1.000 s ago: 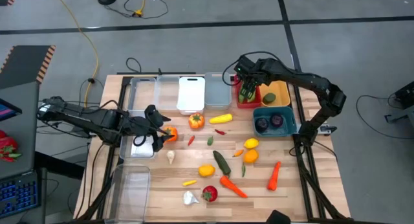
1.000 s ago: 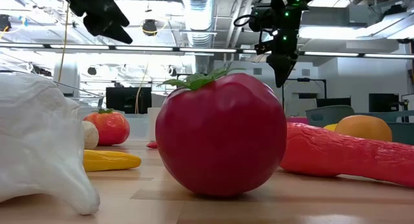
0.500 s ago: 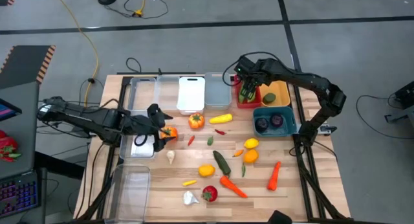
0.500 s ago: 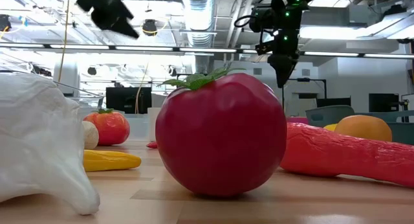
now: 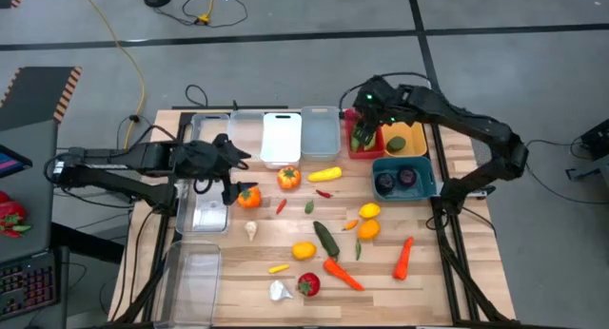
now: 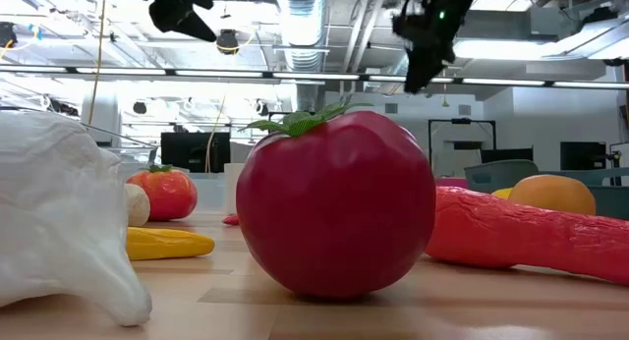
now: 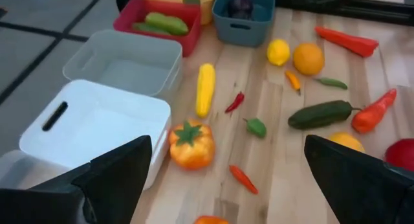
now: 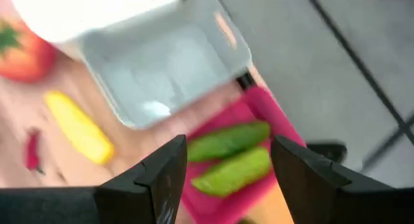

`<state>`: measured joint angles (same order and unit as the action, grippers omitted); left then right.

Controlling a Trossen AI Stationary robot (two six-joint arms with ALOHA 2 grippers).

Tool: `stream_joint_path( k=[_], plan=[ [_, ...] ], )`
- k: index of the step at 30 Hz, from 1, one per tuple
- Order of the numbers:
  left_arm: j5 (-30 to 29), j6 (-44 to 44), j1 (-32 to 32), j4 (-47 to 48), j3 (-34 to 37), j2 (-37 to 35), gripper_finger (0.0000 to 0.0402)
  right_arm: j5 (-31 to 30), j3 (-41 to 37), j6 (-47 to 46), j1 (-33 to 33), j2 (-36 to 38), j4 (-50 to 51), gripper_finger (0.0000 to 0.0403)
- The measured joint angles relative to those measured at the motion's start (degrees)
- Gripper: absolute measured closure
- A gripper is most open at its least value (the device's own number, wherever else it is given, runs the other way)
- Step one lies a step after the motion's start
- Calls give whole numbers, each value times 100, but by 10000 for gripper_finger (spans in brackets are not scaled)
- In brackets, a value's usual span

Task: Sort produce into baskets
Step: Put the middle tomato into the bottom big transparent bin

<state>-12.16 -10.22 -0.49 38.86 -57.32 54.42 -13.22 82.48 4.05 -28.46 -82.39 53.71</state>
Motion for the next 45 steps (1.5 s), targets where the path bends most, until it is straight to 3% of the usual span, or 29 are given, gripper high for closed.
stream_joint_path(
  k=[9, 12, 20, 30, 45],
  plan=[
    [1625, -52, -29, 20, 0, 170, 9, 18, -1008, -374, 600, 1038, -804, 152],
    [1902, -155, 70, 0, 0, 288, 9, 13, -1438, -712, 724, 1323, -888, 152],
    [1028, 1, 218, 5, 0, 924, 9, 10, -2382, -1305, 1248, 1702, -1379, 152],
    [1020, 298, -329, 641, 0, 2085, 9, 9, -3017, -1418, 2125, 1582, -2905, 152],
    [975, 748, -732, 1502, 0, 3107, 9, -15, -3036, -1429, 2954, 969, -3154, 152]
  ],
)
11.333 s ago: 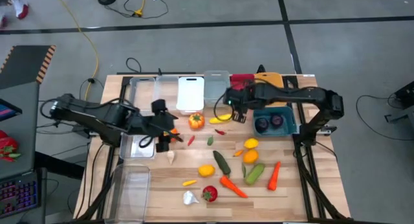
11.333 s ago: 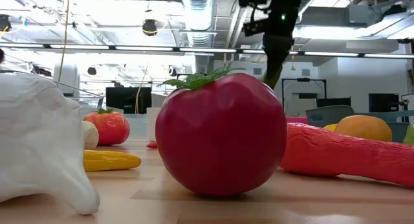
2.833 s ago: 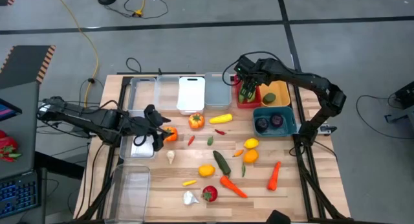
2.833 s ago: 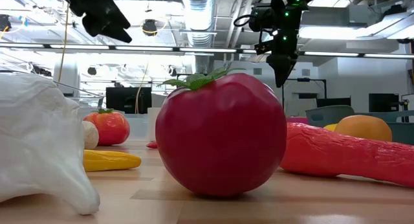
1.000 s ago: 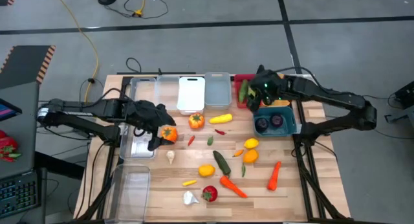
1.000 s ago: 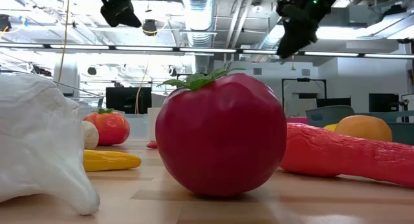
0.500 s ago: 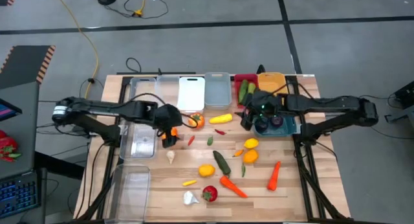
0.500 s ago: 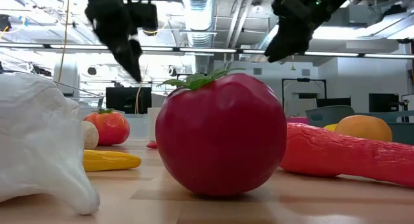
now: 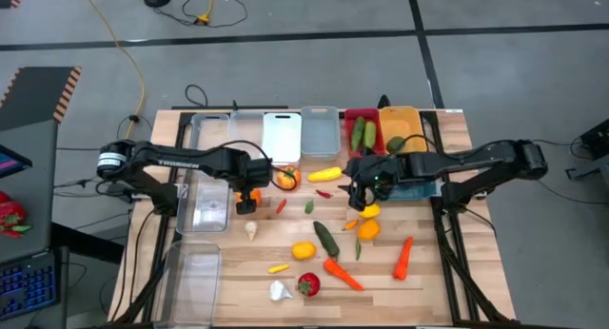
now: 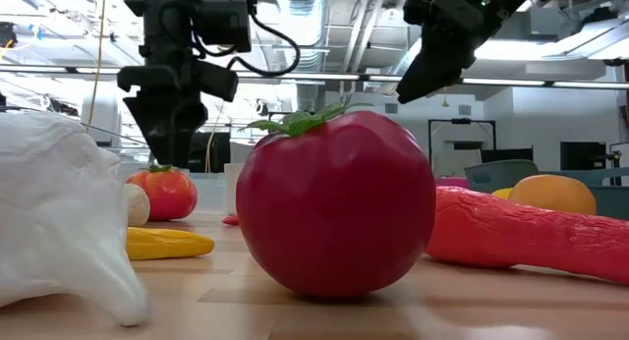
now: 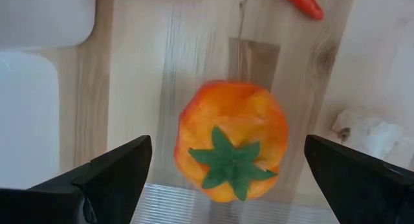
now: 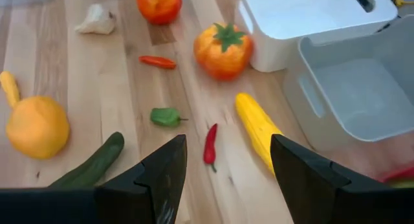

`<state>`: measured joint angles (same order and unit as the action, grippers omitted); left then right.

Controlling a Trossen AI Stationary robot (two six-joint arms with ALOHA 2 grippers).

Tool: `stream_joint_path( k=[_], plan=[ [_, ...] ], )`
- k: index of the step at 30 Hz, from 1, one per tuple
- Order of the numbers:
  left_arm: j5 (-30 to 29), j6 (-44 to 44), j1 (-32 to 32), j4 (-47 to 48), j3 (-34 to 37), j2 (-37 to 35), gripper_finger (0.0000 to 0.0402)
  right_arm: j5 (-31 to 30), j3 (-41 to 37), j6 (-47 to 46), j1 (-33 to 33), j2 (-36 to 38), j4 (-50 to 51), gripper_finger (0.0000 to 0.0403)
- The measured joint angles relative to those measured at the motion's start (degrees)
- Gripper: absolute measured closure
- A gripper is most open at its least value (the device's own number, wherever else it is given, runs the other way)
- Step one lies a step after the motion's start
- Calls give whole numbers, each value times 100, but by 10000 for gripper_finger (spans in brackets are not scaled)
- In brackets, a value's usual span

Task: Sort produce into baskets
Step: Put the middle tomato into the bottom big transparent bin

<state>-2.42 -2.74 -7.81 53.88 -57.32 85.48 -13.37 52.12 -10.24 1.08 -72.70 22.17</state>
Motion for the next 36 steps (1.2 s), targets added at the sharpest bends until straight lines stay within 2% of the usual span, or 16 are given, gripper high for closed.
stream_joint_path(
  k=[11, 23, 36],
  plan=[
    [-99, 4, 1, -81, 52, 7, 9, -9, 2, 13, 341, -529, -627, 152],
    [-146, -28, 7, -257, 243, 8, 9, -17, 7, 11, 644, -523, -817, 152],
    [-146, -43, 11, -308, 245, 837, 12, -20, 7, 13, 756, -521, -800, 152]
  ],
)
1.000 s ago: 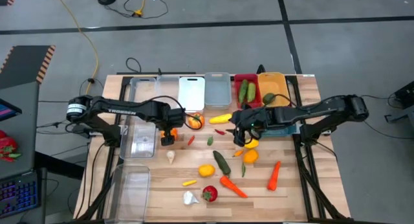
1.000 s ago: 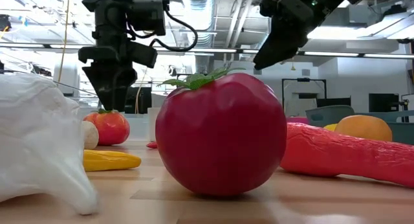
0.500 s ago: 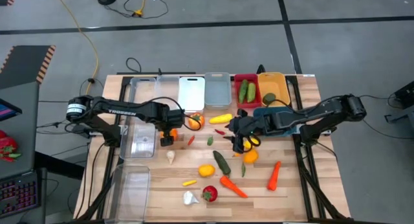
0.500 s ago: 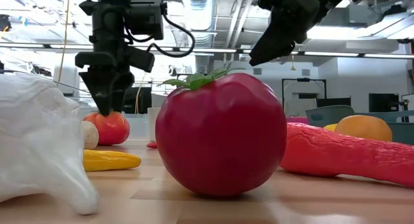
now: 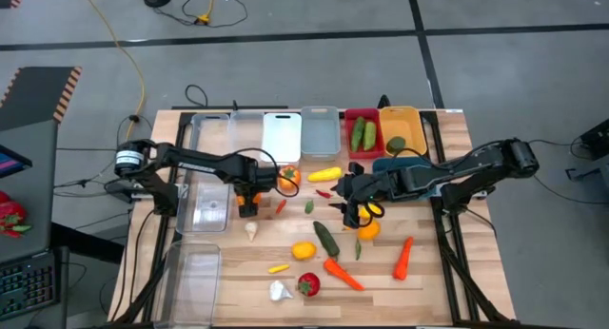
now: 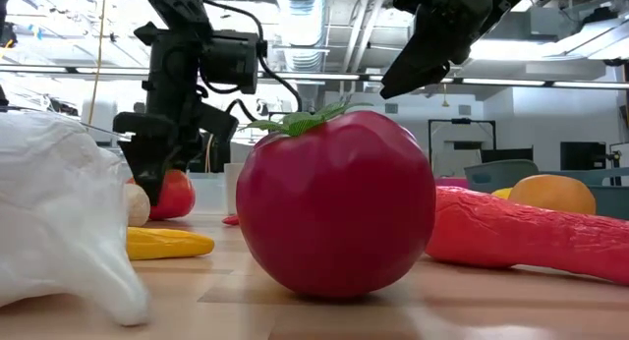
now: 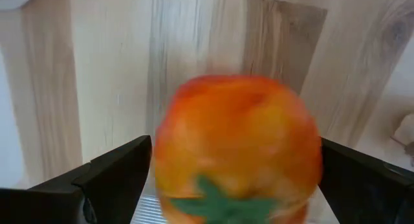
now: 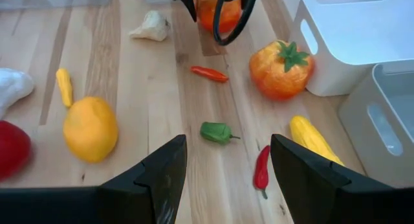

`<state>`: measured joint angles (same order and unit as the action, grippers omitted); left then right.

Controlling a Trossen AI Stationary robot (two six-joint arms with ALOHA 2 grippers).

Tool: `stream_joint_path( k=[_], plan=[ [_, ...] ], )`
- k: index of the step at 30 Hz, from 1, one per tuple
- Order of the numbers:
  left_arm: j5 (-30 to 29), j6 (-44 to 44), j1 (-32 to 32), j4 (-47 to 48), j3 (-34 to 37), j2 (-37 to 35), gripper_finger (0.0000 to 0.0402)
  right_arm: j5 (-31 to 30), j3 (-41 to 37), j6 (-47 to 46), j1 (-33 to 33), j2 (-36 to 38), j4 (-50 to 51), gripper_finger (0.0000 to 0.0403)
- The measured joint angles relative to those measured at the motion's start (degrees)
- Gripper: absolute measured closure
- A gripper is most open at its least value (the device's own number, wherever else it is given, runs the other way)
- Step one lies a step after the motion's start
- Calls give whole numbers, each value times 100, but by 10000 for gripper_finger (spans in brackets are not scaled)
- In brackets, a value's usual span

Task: Sort produce into baskets
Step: Put the middle tomato into the bottom big transparent bin

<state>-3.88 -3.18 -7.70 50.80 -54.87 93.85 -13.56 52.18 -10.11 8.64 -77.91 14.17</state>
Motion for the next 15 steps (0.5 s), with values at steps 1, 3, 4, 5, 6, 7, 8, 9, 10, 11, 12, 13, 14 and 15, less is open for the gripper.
stream_joint_path(
  k=[1, 3, 4, 5, 6, 7, 8, 9, 10, 11, 12, 13, 14, 15],
  plan=[
    [0, 23, 0, -2, 0, 10, 16, 0, 0, 0, 0, 2, -4, 152],
    [-1, 37, 0, -14, -1, 7, 28, 0, 0, 0, -2, 2, -4, 152],
    [-2, 37, 0, -28, -2, 6, 35, 0, 0, 0, -2, 2, -7, 152],
    [0, 39, 0, -22, -2, 4, 43, 0, 0, 0, -2, 2, -7, 152],
    [-1, 39, 0, -17, -2, 1, 52, 0, 0, 0, -2, 2, -7, 152],
    [0, 39, 0, -14, -7, -5, 61, 0, 0, 0, -2, 2, -7, 152],
    [0, 39, 0, 3, -30, -7, 70, 0, 0, 0, -4, 2, -7, 152],
    [0, 39, 0, 11, -61, -7, 78, 0, 0, 0, -4, 2, -7, 152],
    [0, 39, 0, 28, -104, -7, 86, 0, 0, 0, -4, 2, -7, 152],
    [0, 41, 0, 61, -160, -7, 91, 0, 0, 0, -4, 2, -7, 152],
    [0, 63, 0, 115, -231, -7, 96, 0, 0, 0, -4, 2, -7, 152],
    [0, 89, 0, 180, -310, -7, 98, 0, 0, 0, -4, 2, -7, 152],
    [1, 99, 0, 264, -411, -7, 99, 0, 0, 0, -4, 2, -7, 152],
    [2, 100, 0, 367, -535, -7, 99, 0, 0, 0, -4, 2, -6, 152]
  ],
)
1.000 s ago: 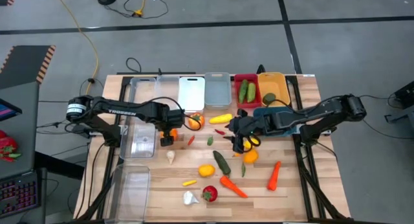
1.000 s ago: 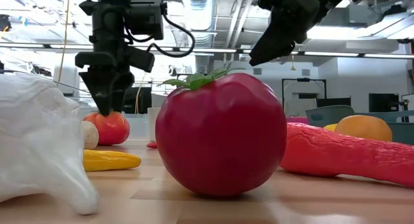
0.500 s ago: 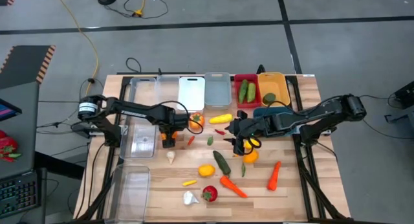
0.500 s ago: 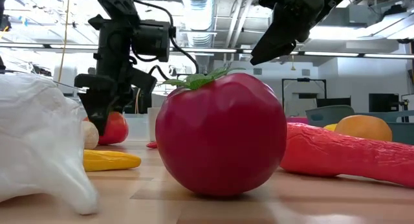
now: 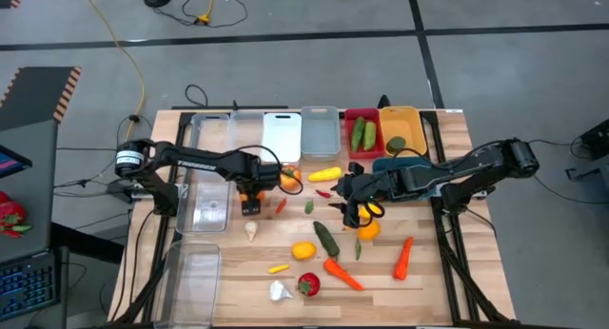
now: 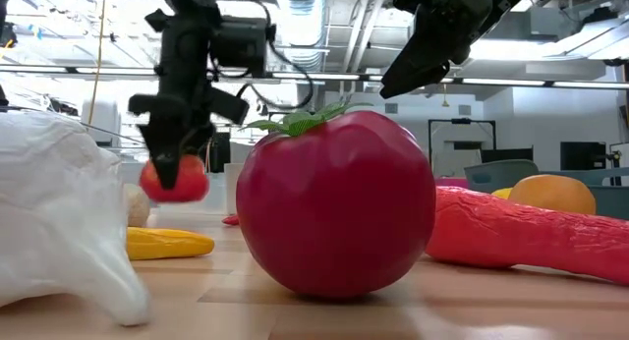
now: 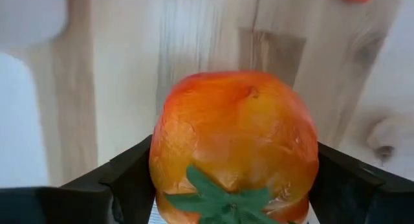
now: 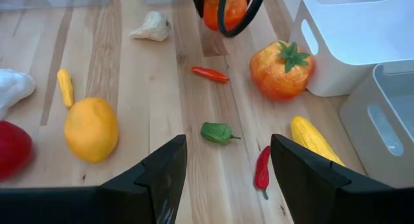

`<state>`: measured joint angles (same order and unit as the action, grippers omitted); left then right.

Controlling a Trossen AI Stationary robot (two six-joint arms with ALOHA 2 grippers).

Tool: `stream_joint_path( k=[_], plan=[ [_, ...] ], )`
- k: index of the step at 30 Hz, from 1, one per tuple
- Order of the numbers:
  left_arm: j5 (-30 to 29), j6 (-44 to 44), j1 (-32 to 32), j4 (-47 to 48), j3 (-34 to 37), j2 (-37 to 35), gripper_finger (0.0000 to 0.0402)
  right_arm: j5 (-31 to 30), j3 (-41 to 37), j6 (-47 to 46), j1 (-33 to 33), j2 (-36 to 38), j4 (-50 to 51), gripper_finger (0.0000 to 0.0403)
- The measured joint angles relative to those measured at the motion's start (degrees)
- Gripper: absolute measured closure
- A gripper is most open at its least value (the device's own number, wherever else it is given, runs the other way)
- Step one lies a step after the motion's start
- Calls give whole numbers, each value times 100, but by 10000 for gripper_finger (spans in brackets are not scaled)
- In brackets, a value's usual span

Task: Sort produce into baskets
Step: Put the middle tomato into the bottom big transparent bin

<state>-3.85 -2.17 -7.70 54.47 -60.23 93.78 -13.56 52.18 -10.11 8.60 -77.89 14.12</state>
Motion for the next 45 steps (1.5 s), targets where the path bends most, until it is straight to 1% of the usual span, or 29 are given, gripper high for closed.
stream_joint_path(
  k=[3, 8, 13, 16, 19, 26, 33, 36, 41, 45],
  plan=[
    [43, -4, 22, 396, -494, 0, 97, 0, 0, 0, 0, 0, -1, 152],
    [105, -476, 287, 1294, -1449, -5, 96, 0, 0, -2, 3, 0, -1, 152],
    [116, -1148, 963, 2044, -2131, -7, 96, 0, 0, 0, 4, 0, 1, 152],
    [129, -1745, 1497, 2374, -2353, -9, 95, 0, 0, 2, 2, 0, 5, 152],
    [358, -2345, 2071, 2648, -2432, -9, 95, 2, 0, 4, 2, 0, 23, 152],
    [950, -4048, 3438, 2772, -2435, -11, 95, 1, 0, 4, 2, 0, 34, 152],
    [918, -5723, 4593, 2762, -2435, -11, 95, 2, 0, 4, 2, 0, 40, 152],
    [916, -6281, 5012, 2758, -2435, -11, 95, 2, 0, 7, 2, 0, 41, 152],
    [916, -6897, 5584, 2751, -2435, -11, 95, 2, 0, 7, 2, 0, 43, 152],
    [911, -7258, 5877, 2751, -2435, -11, 95, 2, 0, 9, 2, 0, 43, 152]
  ],
)
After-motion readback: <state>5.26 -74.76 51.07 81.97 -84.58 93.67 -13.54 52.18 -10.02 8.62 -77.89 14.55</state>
